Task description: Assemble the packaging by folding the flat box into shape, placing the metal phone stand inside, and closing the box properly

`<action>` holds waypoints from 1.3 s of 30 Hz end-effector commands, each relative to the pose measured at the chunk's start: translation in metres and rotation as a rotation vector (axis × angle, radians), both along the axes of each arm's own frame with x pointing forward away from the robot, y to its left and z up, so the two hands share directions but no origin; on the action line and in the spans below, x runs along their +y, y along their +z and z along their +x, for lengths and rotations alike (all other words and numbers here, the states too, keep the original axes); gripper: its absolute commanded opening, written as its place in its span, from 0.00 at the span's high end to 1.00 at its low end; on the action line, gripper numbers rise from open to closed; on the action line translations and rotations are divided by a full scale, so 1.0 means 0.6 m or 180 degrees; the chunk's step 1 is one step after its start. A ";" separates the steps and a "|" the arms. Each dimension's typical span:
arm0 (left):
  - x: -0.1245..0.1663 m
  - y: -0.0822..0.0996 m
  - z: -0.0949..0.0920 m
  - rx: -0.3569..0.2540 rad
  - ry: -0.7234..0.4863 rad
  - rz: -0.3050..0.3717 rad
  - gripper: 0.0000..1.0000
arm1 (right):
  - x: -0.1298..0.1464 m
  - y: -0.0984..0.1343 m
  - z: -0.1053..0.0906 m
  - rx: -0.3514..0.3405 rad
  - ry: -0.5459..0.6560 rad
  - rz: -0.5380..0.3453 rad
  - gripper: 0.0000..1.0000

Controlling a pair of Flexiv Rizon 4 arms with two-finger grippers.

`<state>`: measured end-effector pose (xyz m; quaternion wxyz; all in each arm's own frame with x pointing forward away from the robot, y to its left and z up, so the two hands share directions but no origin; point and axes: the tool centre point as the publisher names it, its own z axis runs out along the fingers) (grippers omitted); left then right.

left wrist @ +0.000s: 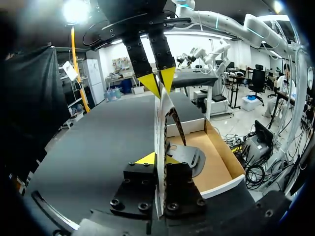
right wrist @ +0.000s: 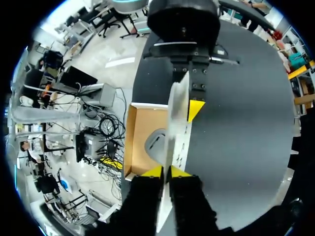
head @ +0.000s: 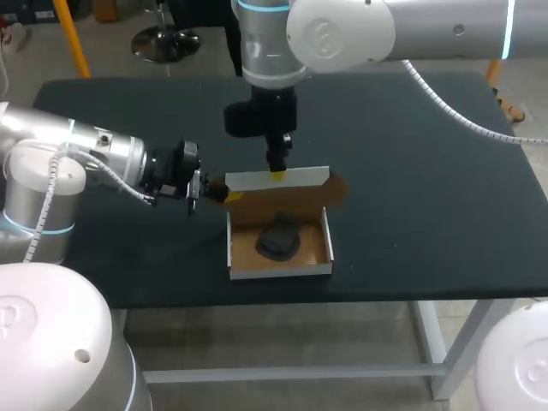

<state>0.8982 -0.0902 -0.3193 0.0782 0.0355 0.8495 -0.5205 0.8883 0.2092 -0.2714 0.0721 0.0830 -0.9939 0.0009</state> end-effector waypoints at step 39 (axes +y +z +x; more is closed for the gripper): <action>0.000 0.003 0.002 0.0002 -0.0003 -0.0004 1.00 | -0.038 0.116 0.024 -0.0117 -0.1434 0.0280 0.00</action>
